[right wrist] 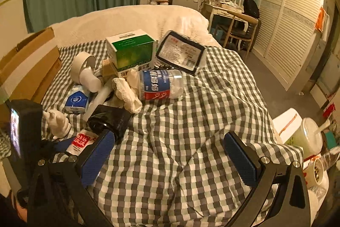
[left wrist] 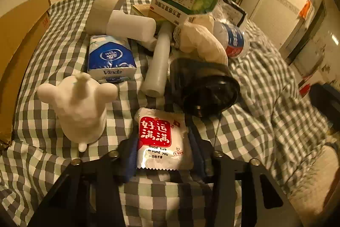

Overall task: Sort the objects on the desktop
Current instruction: 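Grasp the red-and-white snack packet with the left gripper while the right grasps the black pouch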

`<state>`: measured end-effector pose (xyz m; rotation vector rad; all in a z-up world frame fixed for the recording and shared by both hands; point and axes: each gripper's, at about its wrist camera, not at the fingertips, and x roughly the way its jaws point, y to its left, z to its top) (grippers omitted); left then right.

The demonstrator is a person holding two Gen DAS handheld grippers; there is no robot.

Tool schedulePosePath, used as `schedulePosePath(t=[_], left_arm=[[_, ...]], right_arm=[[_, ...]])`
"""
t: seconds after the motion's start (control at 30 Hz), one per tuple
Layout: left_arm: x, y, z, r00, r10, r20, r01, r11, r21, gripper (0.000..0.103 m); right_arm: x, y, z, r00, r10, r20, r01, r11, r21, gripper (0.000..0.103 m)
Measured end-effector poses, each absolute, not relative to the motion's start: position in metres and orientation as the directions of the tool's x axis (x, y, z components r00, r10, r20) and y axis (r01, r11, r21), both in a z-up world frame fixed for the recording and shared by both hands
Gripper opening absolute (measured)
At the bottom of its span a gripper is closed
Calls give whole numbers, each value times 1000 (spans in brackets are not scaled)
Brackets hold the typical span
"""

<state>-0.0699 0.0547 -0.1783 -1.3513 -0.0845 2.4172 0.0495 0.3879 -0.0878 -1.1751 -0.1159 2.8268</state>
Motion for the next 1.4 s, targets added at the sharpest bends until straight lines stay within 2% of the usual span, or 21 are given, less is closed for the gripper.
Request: schedulePosePath(t=[0.07,0.17,0.3,0.47,0.53,0.57,0.6,0.7,0.83,0.97,1.07,1.4], left_arm=[[-70,48,-177,-473,363,-803,-282,-926,-252,37],[-68,38,-170,-498,338,-798,-243,-938,-246,37],[-72,31,-173,-474,364,-801,-220,-930,-293,37],[-73,29,-174,-460,374,-805,-209,-927,-312,36],[-76,23,-171,-458,334,-824,-174,-943,-285,30],[-77,20,-172,-458,313,-832,-158,-950,-270,17],[-78,16,-173,-457,309,-834,-146,-951,-273,14],[-80,8,-178,-443,347,-827,-109,-936,-334,14],[-81,6,-179,-446,358,-821,-115,-932,-344,12],[-83,5,-181,-443,380,-812,-121,-923,-365,8],[-79,1,-177,-442,386,-810,-117,-920,-375,7],[-56,-1,-154,-480,375,-793,-160,-926,-341,6]], right_arm=[[47,384,-90,-700,97,-707,-34,-994,-103,102],[45,381,-93,-694,83,-715,-27,-996,-90,102],[41,379,-96,-692,64,-719,-19,-997,-71,102],[30,375,-105,-673,1,-740,-2,-1000,0,102],[28,373,-107,-668,-10,-744,3,-1000,11,103],[20,368,-111,-657,-53,-752,18,-998,55,102],[20,368,-111,-657,-53,-752,18,-998,55,102],[9,359,-115,-650,-97,-754,33,-994,99,102],[-8,342,-127,-625,-133,-770,51,-990,129,102],[-26,329,-145,-580,-123,-805,50,-992,115,97],[-33,327,-156,-546,-125,-829,39,-992,124,75],[-4,339,-141,-552,-137,-823,28,-989,146,72]])
